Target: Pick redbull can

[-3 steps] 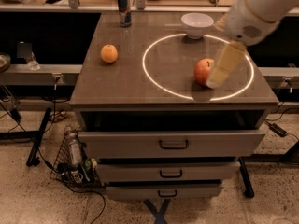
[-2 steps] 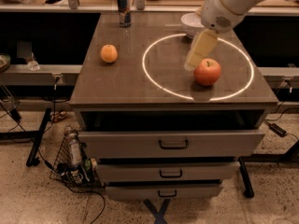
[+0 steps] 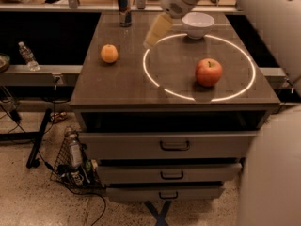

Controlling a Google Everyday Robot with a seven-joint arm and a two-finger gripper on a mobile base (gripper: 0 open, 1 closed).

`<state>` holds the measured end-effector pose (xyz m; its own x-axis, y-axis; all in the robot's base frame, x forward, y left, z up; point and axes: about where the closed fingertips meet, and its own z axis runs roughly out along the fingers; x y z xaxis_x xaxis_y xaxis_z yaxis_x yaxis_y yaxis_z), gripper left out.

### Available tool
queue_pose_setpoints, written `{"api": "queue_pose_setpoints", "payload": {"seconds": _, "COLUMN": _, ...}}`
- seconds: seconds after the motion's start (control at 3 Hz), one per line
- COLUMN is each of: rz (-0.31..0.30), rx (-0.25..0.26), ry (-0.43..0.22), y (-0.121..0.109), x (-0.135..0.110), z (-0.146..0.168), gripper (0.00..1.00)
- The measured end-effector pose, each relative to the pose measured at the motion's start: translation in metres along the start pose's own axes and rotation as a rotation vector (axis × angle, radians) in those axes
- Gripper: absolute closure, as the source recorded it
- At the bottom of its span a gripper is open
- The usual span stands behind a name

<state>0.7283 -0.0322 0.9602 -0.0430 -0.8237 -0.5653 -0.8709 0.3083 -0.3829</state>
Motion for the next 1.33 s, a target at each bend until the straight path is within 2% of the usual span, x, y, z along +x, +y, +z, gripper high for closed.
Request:
{"api": "queue_pose_setpoints", "payload": {"seconds": 0.33, "rz": 0.061, "rx": 0.017, "ry": -0.076, "y": -0.02, "x": -0.059, "z": 0.051, "gripper": 0.0}}
{"api": "queue_pose_setpoints", "payload": {"seconds": 0.67, "rz": 0.066, "rx": 0.022, "ry": -0.08, "y": -0.022, "x": -0.058, "z": 0.053, "gripper": 0.0}}
{"api": "queue_pose_setpoints", "payload": {"seconds": 1.0, "rz": 0.115, "rx": 0.077, "ry": -0.121, "y": -0.038, "x": -0.047, "z": 0.065, "gripper": 0.0}}
{"api": "queue_pose_setpoints", "payload": {"seconds": 1.33, "rz": 0.171, "rx": 0.137, "ry": -0.224, "y": -0.069, "x": -0.039, "z": 0.086, "gripper": 0.0}}
